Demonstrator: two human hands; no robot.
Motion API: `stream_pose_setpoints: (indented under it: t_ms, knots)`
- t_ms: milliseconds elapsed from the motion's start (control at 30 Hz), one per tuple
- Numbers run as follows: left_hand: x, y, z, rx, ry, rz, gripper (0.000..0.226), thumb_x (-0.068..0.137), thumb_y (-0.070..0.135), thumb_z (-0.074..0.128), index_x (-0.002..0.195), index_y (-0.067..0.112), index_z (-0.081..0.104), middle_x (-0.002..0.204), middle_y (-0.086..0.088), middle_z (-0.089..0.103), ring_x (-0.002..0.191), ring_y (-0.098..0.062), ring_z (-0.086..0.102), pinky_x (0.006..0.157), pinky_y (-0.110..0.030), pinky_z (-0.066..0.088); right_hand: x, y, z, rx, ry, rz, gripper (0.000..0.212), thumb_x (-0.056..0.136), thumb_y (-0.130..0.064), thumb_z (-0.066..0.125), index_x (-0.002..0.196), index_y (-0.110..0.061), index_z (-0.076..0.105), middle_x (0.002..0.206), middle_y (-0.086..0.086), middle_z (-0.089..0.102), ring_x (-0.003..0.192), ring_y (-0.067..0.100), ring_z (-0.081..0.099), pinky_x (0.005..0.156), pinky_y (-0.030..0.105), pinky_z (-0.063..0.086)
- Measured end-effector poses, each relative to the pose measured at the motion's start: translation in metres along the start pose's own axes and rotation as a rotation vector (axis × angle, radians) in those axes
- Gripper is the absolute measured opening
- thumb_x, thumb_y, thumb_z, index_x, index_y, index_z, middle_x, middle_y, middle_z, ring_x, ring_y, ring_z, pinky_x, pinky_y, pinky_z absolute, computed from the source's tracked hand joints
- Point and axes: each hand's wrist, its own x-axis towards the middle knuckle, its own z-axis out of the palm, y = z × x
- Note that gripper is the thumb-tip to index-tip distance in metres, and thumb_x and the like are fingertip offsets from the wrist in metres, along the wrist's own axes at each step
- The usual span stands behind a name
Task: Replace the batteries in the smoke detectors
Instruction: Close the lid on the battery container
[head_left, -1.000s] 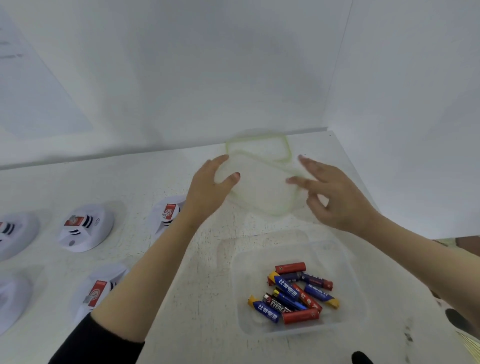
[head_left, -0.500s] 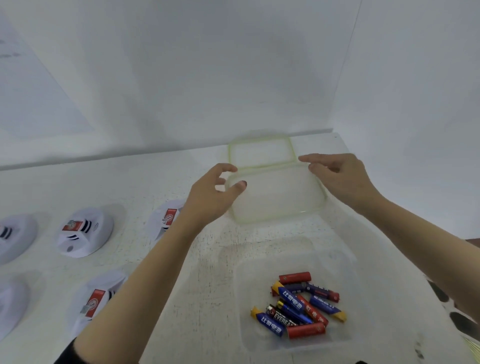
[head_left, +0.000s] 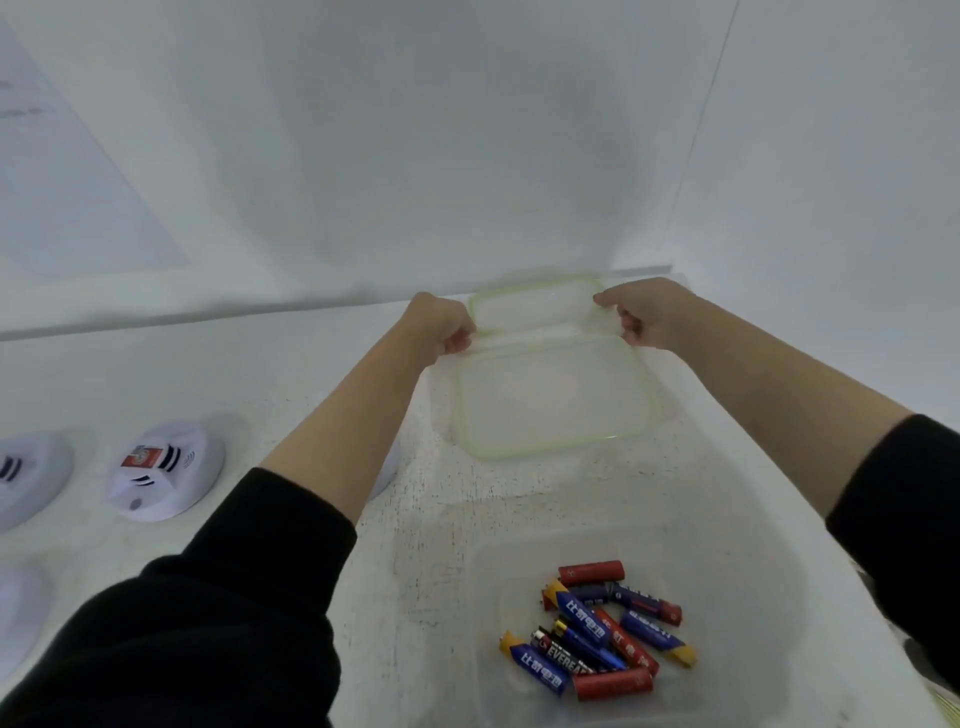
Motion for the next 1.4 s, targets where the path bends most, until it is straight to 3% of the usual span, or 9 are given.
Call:
stream_pose_setpoints:
  t_ms: [233, 400, 533, 667, 800, 900, 1100, 1233, 1400]
  knots:
    - [-0.027, 0.003, -0.018, -0.22, -0.1, -0.009, 0.04, 0.086, -0.019, 0.045, 0.121, 0.0, 0.056, 0.093, -0.013, 0.056, 0.069, -0.021, 0.061, 0.049, -0.022, 0.057, -0.029, 0.001, -0.027, 0.242, -0.165, -0.141, 0.011, 0.091, -0.015, 0.056, 0.101, -0.016, 0.061, 0.053, -0.006, 0.048, 0.035, 0.004, 0.041, 0.038, 0.014, 0.036]
    - [-0.067, 0.013, -0.033, -0.524, -0.149, 0.024, 0.021, 0.092, 0.004, 0.039, 0.097, -0.002, 0.058, 0.095, -0.018, 0.063, 0.081, -0.033, 0.065, 0.078, -0.041, 0.059, -0.072, -0.006, -0.048, 0.524, -0.376, -0.14, 0.04, 0.072, -0.014, 0.045, 0.106, -0.008, 0.065, 0.083, 0.014, 0.072, 0.068, 0.021, 0.069, 0.057, 0.022, 0.054]
    - [-0.102, 0.013, -0.038, -0.651, -0.164, 0.111, 0.011, 0.096, 0.009, 0.053, 0.088, 0.002, 0.057, 0.084, -0.011, 0.062, 0.077, -0.027, 0.064, 0.074, -0.039, 0.06, -0.109, -0.001, -0.05, 0.598, -0.375, -0.154, 0.035, 0.08, -0.031, 0.056, 0.102, -0.006, 0.066, 0.093, 0.018, 0.071, 0.06, 0.017, 0.064, 0.054, 0.02, 0.052]
    - [-0.141, -0.003, -0.046, -0.444, -0.215, 0.137, 0.009, 0.091, 0.001, 0.056, 0.085, 0.003, 0.062, 0.07, 0.0, 0.069, 0.052, -0.006, 0.064, 0.05, -0.013, 0.051, -0.143, 0.018, -0.046, 0.401, -0.314, -0.317, 0.015, 0.085, -0.012, 0.058, 0.095, -0.009, 0.068, 0.081, 0.001, 0.067, 0.06, 0.008, 0.056, 0.051, 0.015, 0.047]
    - [-0.18, -0.029, -0.057, -0.259, -0.242, 0.214, 0.006, 0.08, 0.003, 0.063, 0.083, 0.008, 0.062, 0.062, 0.007, 0.068, 0.053, -0.003, 0.064, 0.05, -0.012, 0.049, -0.182, 0.045, -0.046, 0.124, -0.213, -0.358, 0.02, 0.091, -0.009, 0.054, 0.101, -0.019, 0.067, 0.072, -0.004, 0.069, 0.059, 0.011, 0.052, 0.05, 0.02, 0.041]
    - [-0.202, -0.059, -0.061, -0.151, -0.227, 0.22, 0.039, 0.053, 0.002, 0.079, 0.088, 0.012, 0.064, 0.071, 0.004, 0.071, 0.062, -0.008, 0.066, 0.058, -0.017, 0.053, -0.211, 0.074, -0.043, -0.053, -0.08, -0.371, 0.022, 0.09, -0.01, 0.057, 0.108, -0.021, 0.062, 0.059, -0.004, 0.065, 0.045, 0.007, 0.045, 0.045, 0.018, 0.038]
    - [-0.233, -0.11, -0.048, 0.167, -0.059, 0.284, 0.025, 0.068, 0.009, 0.084, 0.082, 0.021, 0.067, 0.087, 0.006, 0.07, 0.08, -0.008, 0.064, 0.067, -0.021, 0.045, -0.244, 0.125, -0.026, -0.539, 0.262, -0.579, 0.029, 0.09, -0.018, 0.056, 0.117, -0.028, 0.054, 0.073, -0.014, 0.058, 0.061, 0.001, 0.055, 0.059, 0.001, 0.036]
    - [-0.234, -0.125, -0.043, 0.245, -0.035, 0.318, 0.021, 0.072, 0.013, 0.08, 0.082, 0.024, 0.065, 0.087, 0.007, 0.067, 0.081, -0.007, 0.063, 0.062, -0.019, 0.042, -0.237, 0.142, -0.02, -0.674, 0.302, -0.603, 0.034, 0.093, -0.019, 0.05, 0.127, -0.021, 0.051, 0.094, -0.004, 0.055, 0.065, -0.002, 0.047, 0.071, 0.017, 0.032]
    - [-0.234, -0.129, -0.041, 0.107, -0.092, 0.265, 0.019, 0.08, 0.009, 0.075, 0.081, 0.019, 0.059, 0.09, 0.0, 0.062, 0.069, -0.013, 0.061, 0.056, -0.022, 0.053, -0.24, 0.145, -0.014, -0.633, 0.312, -0.575, 0.031, 0.098, -0.018, 0.043, 0.126, -0.016, 0.054, 0.099, -0.002, 0.052, 0.082, 0.012, 0.048, 0.078, 0.019, 0.03]
